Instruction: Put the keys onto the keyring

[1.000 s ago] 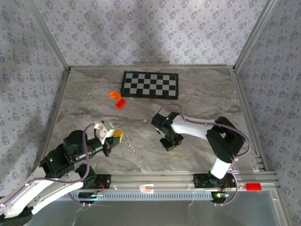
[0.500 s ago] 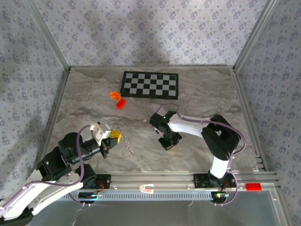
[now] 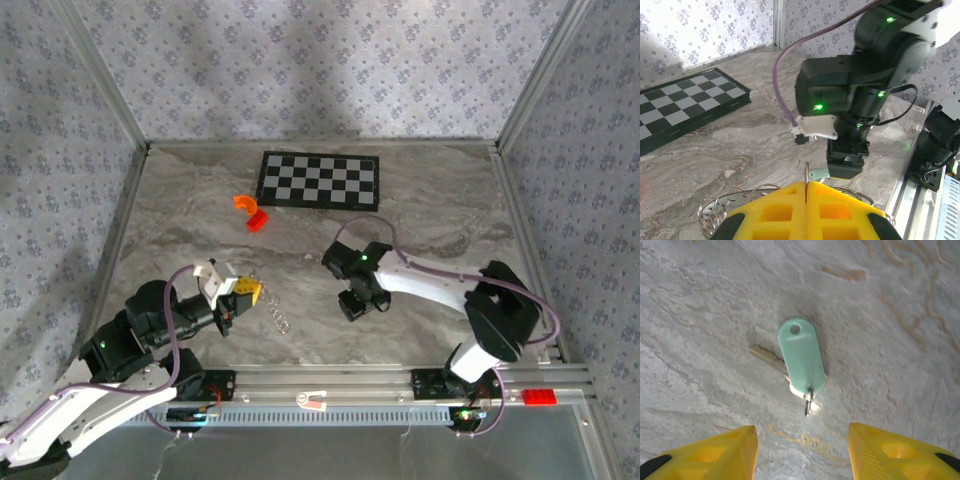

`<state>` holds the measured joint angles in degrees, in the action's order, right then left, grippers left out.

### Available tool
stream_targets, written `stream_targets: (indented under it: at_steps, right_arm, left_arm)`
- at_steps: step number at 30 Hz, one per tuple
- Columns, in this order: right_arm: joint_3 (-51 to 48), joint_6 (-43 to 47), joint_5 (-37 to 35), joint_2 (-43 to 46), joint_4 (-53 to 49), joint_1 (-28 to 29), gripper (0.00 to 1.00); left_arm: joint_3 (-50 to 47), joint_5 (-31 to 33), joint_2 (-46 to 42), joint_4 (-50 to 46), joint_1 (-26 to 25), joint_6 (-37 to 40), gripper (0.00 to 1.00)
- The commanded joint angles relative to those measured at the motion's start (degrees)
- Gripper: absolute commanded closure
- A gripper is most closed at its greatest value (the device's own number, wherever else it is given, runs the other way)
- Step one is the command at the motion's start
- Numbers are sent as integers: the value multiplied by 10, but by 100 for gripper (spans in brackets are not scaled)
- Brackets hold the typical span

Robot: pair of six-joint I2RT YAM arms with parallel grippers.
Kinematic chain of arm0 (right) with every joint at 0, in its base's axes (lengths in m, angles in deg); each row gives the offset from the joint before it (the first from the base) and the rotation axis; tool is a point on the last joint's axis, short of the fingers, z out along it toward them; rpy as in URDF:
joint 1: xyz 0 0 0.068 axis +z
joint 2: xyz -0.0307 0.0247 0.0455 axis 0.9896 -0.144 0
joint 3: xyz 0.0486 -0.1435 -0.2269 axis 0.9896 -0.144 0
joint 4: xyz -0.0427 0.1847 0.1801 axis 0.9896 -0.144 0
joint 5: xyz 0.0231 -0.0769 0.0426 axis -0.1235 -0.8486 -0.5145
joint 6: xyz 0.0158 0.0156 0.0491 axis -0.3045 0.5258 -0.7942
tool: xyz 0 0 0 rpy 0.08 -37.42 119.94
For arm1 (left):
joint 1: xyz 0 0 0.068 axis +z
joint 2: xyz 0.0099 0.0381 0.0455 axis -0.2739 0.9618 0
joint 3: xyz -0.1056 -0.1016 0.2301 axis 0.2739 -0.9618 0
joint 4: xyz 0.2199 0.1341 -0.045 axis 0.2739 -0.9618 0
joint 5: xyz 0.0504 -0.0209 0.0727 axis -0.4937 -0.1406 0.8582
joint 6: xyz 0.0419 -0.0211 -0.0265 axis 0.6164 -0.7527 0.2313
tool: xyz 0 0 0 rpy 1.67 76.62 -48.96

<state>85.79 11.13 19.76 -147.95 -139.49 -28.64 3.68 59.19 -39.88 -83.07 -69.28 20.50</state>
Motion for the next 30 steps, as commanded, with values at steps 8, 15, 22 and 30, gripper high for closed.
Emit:
stream_targets:
  at_steps: [8,15,22,30]
  right_arm:
    - [-118,-103,-3,114,106,6,49]
    - [-159,-97,-5,140,150,9,51]
    - [-204,-107,-11,197,180,20,51]
    - [-221,-134,-16,224,175,24,49]
  left_arm:
    - [-3,-32,19,55,-3,-7,100]
    - [-4,-30,32,57,-2,-5,100]
    - [-6,-22,22,48,-1,-12,100]
    - [-8,-22,5,44,-1,-19,100]
